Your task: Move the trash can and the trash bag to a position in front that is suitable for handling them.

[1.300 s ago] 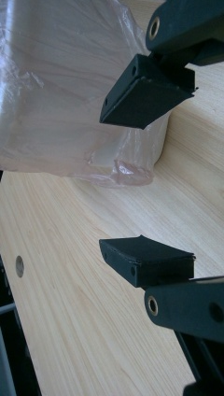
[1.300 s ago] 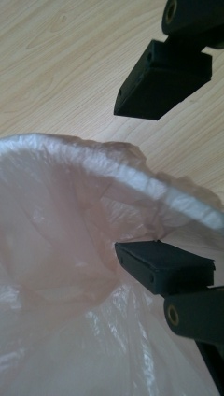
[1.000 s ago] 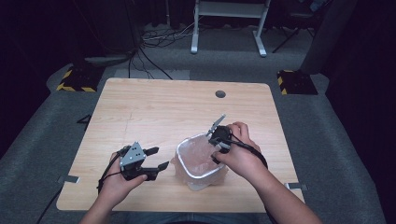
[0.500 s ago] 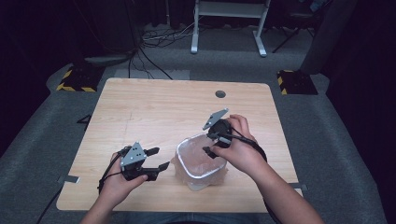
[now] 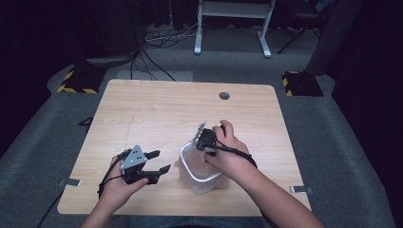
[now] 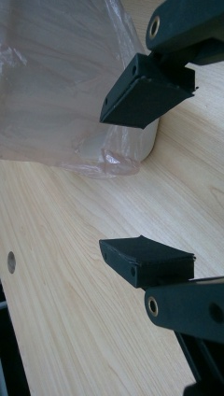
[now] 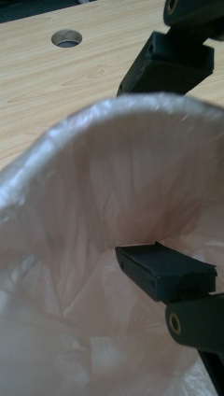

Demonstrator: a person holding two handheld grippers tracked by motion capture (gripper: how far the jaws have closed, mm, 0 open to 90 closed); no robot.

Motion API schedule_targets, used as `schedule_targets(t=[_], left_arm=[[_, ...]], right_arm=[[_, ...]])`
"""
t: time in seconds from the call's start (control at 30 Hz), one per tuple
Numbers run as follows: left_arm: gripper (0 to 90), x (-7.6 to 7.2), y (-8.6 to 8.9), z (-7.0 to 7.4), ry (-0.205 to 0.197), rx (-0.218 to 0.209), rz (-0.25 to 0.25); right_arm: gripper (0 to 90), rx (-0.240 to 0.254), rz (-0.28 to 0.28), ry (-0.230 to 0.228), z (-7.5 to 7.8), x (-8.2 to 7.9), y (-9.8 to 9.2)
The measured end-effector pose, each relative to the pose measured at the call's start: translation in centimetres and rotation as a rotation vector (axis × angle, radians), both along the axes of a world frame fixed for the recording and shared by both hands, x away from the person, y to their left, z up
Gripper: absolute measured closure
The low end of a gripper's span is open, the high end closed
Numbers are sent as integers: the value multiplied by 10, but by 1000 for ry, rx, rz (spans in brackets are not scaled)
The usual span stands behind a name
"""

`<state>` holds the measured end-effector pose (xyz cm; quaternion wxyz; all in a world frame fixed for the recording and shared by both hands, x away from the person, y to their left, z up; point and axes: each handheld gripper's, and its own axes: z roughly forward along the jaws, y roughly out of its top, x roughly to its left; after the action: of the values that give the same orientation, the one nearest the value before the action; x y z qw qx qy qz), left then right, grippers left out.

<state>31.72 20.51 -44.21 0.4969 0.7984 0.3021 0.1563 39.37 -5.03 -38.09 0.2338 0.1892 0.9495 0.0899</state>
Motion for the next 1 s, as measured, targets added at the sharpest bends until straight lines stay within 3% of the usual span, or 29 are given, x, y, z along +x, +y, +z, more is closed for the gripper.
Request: schedule_targets(t=[0.1, 0.17, 0.23, 0.33, 0.37, 0.43, 0.5, 0.57, 0.83, 1.0], left_arm=[[338, 0, 0, 1, -1, -5, 1], [338, 0, 2, 1, -7, 0, 5], [338, 1, 1, 0, -7, 1, 6], [337, 1, 0, -1, -4, 5, 0], [338, 1, 0, -1, -4, 5, 0], [338, 1, -1, -1, -5, 7, 0], [339, 1, -2, -2, 5, -1, 0], [339, 2, -3, -3, 7, -5, -2], [340, 1, -26, -11, 6, -11, -76], [340, 2, -35, -13, 3, -7, -92]], right_arm=[[283, 37, 25, -5, 0, 0, -1], [272, 126, 47, -7, 10, -4, -4], [258, 269, 62, 3, 26, -10, -11], [261, 383, 90, 18, 45, -19, -18], [309, 409, 100, 34, 48, -21, -19], [630, 480, 137, 95, 54, -26, -22], [733, 481, 147, 156, 51, -28, -21], [793, 466, 160, 182, 43, -26, -17], [797, 370, 160, 251, 12, -12, 4], [767, 306, 148, 275, 5, -8, 16]])
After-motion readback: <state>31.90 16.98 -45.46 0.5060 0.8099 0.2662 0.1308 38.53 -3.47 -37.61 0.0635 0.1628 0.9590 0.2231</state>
